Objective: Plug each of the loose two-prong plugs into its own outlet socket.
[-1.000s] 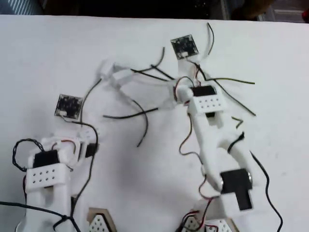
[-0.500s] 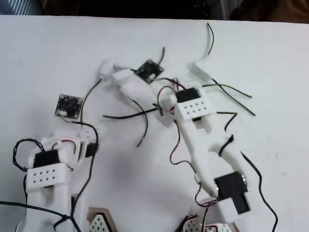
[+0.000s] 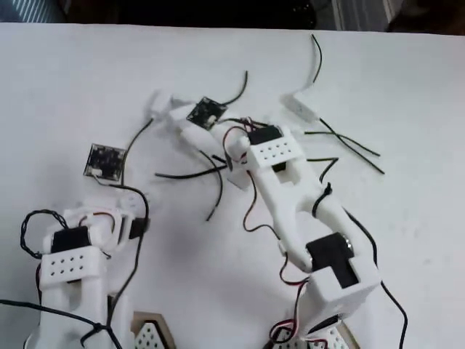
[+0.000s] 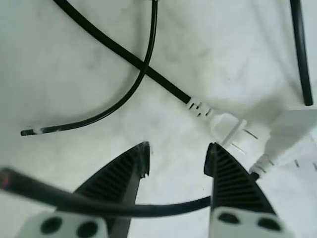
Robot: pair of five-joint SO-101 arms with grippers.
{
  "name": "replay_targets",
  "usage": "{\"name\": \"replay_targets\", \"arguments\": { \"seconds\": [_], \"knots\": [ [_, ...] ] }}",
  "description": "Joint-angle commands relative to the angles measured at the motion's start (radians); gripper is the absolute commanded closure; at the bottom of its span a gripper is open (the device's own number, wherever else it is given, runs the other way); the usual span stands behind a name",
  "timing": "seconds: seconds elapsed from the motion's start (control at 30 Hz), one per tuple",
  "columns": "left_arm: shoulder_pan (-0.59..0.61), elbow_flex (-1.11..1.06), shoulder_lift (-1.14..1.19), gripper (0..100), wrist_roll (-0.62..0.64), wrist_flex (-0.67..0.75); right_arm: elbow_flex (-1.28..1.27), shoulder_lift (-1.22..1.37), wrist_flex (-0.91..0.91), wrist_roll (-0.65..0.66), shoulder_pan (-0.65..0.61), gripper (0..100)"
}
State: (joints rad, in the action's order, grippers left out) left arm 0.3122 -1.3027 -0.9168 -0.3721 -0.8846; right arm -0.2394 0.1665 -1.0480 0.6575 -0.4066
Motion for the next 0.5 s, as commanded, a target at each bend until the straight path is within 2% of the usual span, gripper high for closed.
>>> {"name": "replay_targets", "arguments": {
  "seconds": [0.0, 0.47],
  "knots": [
    [0.002, 0.008, -0.018, 66, -0.006, 0.015, 0.057, 0.022, 0.007, 0.038, -0.005, 81.8],
    [0.002, 0.006, -0.018, 66, -0.006, 0.015, 0.321, 0.308, 0.007, 0.035, 0.059, 82.0]
  ]
}}
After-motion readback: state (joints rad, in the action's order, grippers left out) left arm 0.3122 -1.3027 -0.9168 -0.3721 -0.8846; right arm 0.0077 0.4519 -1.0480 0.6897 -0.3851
